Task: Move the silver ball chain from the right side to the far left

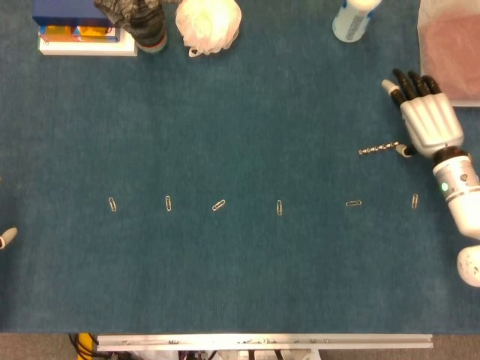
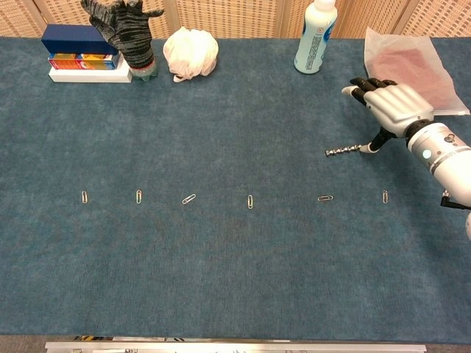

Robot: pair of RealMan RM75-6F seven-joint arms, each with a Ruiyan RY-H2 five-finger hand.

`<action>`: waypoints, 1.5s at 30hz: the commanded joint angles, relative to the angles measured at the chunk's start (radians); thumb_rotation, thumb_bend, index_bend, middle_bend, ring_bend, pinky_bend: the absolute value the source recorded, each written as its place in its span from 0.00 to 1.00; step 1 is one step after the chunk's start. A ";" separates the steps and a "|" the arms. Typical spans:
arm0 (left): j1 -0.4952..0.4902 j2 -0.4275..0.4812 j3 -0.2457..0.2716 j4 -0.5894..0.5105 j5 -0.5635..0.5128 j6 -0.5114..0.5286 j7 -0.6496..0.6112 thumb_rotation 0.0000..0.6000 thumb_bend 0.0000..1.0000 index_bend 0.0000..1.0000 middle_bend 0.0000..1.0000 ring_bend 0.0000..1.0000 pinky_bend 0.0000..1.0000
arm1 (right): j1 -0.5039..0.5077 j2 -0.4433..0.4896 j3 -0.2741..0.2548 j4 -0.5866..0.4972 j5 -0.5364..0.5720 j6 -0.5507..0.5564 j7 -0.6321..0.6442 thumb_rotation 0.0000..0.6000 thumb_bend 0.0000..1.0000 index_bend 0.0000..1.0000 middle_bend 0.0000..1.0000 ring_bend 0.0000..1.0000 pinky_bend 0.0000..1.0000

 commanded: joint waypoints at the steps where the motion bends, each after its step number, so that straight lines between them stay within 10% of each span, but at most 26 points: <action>1: 0.001 0.001 0.000 -0.001 -0.001 0.001 -0.001 1.00 0.02 0.28 0.27 0.29 0.39 | 0.005 -0.011 0.008 0.014 -0.005 0.005 0.027 1.00 0.00 0.12 0.01 0.00 0.12; 19: 0.000 0.000 -0.001 -0.001 -0.004 -0.006 0.000 1.00 0.02 0.28 0.27 0.29 0.39 | 0.007 0.121 -0.046 -0.166 -0.065 -0.047 0.097 1.00 0.14 0.40 0.02 0.00 0.12; 45: 0.005 -0.001 -0.001 0.001 -0.006 -0.006 -0.005 1.00 0.02 0.28 0.27 0.30 0.39 | 0.007 0.121 -0.064 -0.163 -0.018 -0.070 0.043 1.00 0.30 0.41 0.02 0.00 0.11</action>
